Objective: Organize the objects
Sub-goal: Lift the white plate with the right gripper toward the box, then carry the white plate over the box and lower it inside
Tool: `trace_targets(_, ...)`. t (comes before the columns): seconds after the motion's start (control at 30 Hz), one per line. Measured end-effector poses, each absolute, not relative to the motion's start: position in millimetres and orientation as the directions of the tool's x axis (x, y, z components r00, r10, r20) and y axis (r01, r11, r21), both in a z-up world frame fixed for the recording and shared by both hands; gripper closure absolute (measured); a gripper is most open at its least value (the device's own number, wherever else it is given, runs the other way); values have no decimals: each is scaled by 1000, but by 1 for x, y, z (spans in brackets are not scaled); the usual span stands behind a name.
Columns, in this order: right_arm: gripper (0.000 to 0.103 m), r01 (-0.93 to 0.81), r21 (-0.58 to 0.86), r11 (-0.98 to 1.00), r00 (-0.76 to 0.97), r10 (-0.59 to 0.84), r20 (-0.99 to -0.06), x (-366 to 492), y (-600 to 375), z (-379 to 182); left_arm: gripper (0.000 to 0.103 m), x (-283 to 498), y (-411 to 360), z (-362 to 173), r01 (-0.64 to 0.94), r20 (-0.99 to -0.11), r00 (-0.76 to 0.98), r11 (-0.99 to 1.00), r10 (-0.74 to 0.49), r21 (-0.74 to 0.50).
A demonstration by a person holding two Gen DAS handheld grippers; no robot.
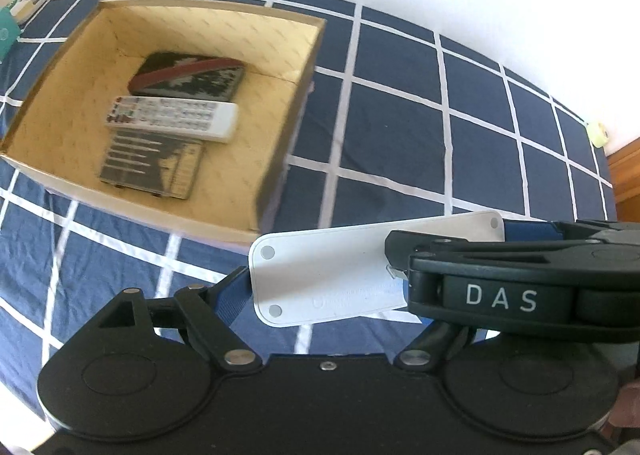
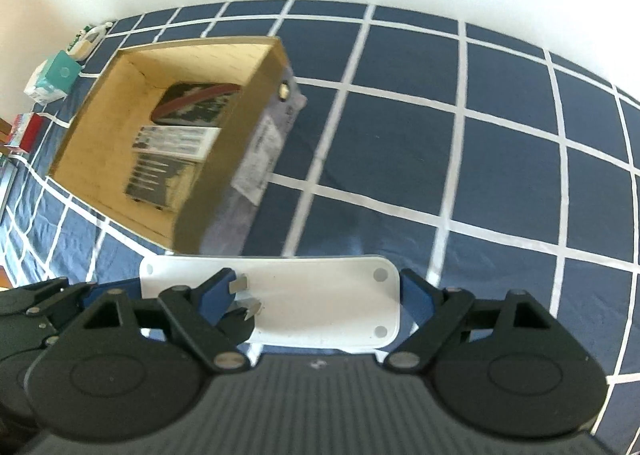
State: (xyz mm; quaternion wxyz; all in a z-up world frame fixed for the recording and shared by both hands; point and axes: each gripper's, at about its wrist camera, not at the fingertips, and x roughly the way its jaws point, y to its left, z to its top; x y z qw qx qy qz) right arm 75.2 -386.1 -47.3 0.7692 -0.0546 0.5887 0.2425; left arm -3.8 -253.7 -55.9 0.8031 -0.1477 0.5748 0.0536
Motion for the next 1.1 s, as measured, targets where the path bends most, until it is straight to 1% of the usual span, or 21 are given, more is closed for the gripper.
trace_targets(0.13, 16, -414, 190, 890, 211, 296, -932, 64, -364, -39, 22, -10, -230, -48, -219, -936, 338, 959, -96, -178)
trace_targets(0.6, 16, -275, 216, 937, 280, 293, -914, 28, -279, -20, 22, -23, -141, -25, -68, -931, 347, 987, -116, -148)
trace_targets(0.8, 16, -243, 215, 946, 301, 285, -910, 20, -247, -15, 22, -22, -110, -19, -33, -929, 347, 989, -125, -145)
trace_targets(1.1, 16, -233, 200, 952, 305, 267, -914, 29, -208, -14, 22, -4, -73, -20, -28, -928, 344, 986, -143, -163)
